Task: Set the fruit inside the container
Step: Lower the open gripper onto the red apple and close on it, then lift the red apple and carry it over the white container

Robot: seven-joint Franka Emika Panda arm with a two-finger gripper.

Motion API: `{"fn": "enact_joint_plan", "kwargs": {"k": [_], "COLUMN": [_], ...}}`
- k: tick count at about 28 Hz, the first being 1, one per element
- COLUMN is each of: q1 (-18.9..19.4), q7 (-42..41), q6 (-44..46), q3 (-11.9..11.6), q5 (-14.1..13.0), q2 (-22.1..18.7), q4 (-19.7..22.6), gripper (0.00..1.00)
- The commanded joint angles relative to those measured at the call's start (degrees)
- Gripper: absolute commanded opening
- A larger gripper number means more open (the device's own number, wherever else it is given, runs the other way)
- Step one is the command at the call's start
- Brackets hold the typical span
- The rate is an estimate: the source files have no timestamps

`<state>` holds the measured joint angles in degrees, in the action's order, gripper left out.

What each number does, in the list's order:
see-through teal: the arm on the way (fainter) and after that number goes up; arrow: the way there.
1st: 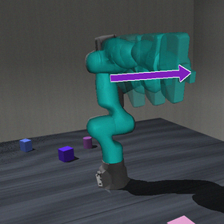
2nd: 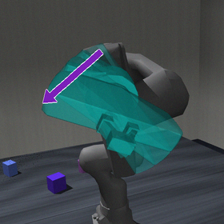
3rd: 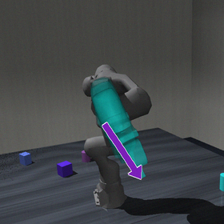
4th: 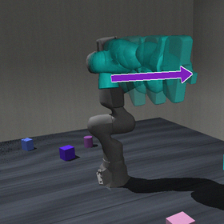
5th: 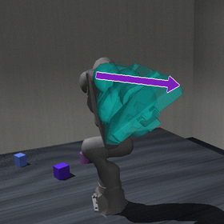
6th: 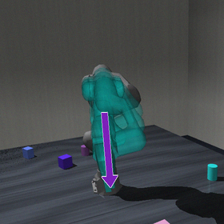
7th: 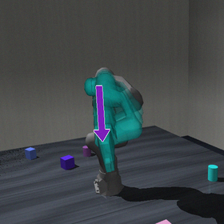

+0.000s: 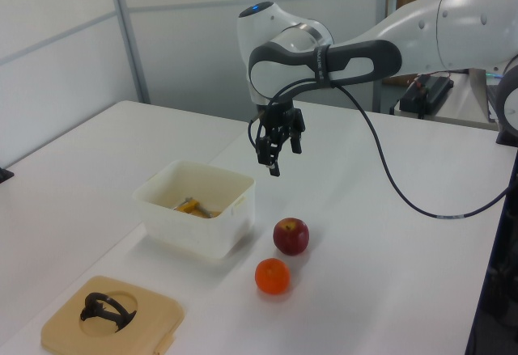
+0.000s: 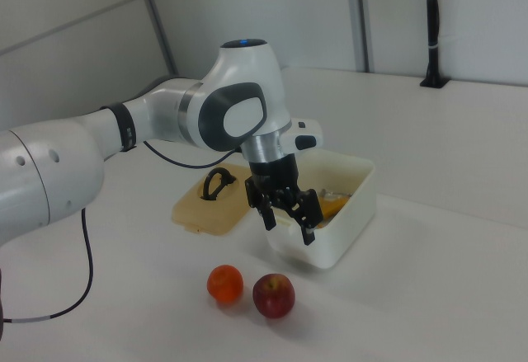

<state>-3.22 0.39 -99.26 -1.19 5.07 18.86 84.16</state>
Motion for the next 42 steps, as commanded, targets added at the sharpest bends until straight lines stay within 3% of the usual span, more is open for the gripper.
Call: {"fn": "enact_joint_plan", "kwargs": {"k": [1,5,11,20,25,31,42], "q1": [0.93,1.55,3.31,6.21,6.65,6.65,6.65], "q7": [-1.70,-1.88,-2.85,-2.76,-2.67,-2.41,-1.36], "q6": [0.83,0.64,-6.81,-20.62,-21.86,-21.94,-27.30], "q3": [-1.26,-1.09,-0.92,-0.65,-0.74,-0.74,-0.74], "q5": [0.64,0.38,0.03,0.64,1.52,5.56,6.44], "q2": [-6.32,-8.30,-11.91,-10.16,-7.17,-4.97,-0.93], "q4": [5.96,9.09,17.26,26.84,26.76,26.24,25.45], "gripper": [1.00,1.00,1.00,1.00,1.00,1.00,1.00]}}
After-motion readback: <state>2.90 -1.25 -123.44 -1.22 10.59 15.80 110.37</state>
